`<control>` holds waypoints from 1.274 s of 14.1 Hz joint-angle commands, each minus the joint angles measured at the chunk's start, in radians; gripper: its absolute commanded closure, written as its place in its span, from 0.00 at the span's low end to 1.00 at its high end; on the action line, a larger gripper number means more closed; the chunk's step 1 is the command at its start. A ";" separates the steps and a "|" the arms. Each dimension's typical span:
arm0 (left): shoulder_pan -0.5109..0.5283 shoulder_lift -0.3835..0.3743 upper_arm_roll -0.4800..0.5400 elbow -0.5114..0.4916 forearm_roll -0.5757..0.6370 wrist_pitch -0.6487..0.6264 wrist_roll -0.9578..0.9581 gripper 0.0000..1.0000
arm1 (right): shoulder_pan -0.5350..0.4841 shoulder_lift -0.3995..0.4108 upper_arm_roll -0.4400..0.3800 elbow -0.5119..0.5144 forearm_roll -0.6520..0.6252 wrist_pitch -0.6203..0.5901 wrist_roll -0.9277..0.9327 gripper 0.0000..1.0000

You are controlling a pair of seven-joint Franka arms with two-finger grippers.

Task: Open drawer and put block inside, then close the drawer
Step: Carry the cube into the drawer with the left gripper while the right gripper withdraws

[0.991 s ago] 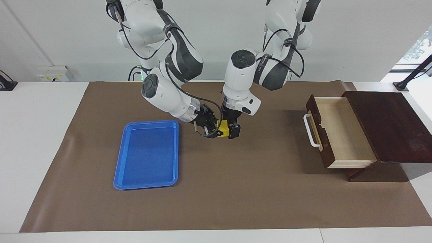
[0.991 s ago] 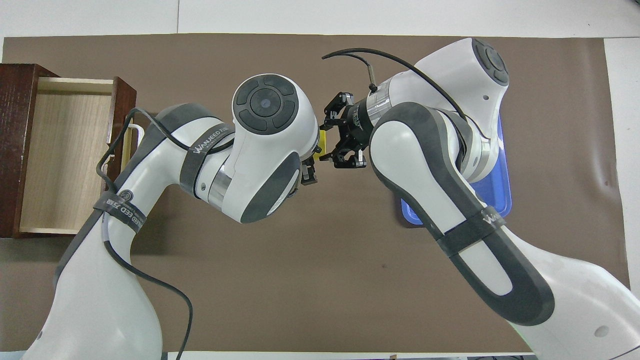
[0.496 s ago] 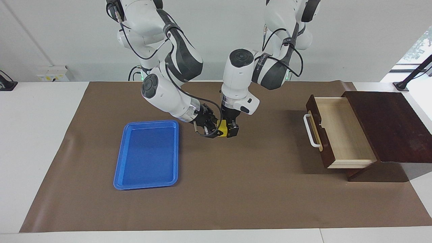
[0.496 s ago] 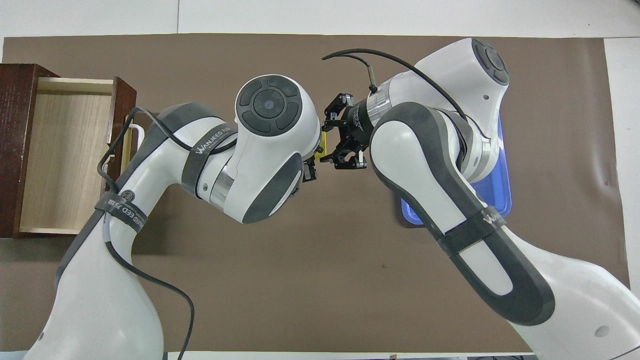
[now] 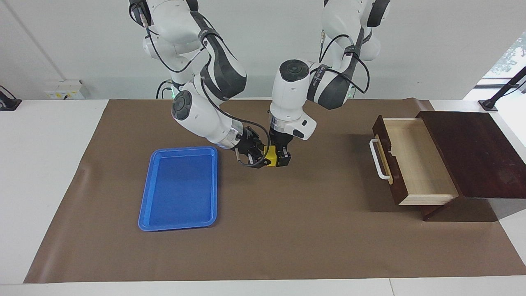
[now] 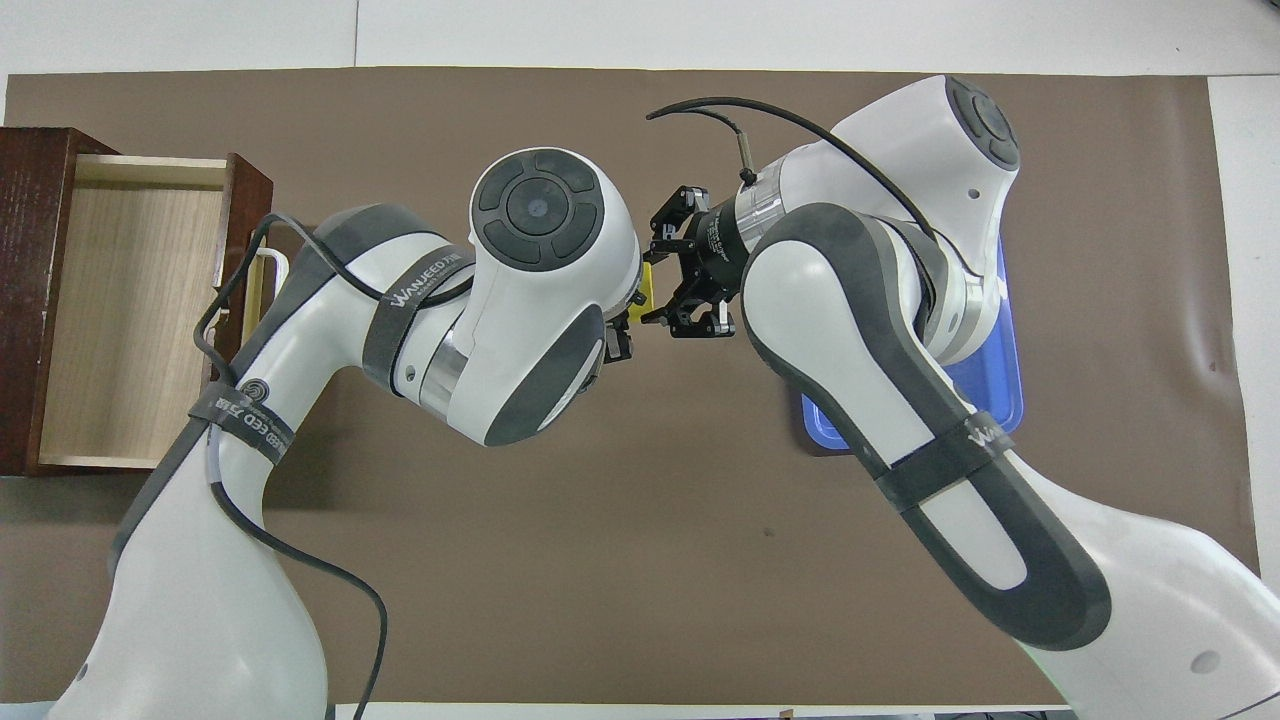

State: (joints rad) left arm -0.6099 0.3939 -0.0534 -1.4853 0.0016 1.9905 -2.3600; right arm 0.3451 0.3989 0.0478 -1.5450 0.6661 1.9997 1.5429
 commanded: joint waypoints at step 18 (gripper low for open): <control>0.546 -0.161 0.012 0.023 -0.064 -0.282 0.781 1.00 | -0.185 -0.061 -0.008 0.006 0.000 -0.159 -0.047 0.00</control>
State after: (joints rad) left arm -0.1673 0.2725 -0.0236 -1.4569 -0.0199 1.7397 -1.6873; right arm 0.2021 0.3612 0.0373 -1.5365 0.6667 1.8996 1.5438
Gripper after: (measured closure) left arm 0.419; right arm 0.000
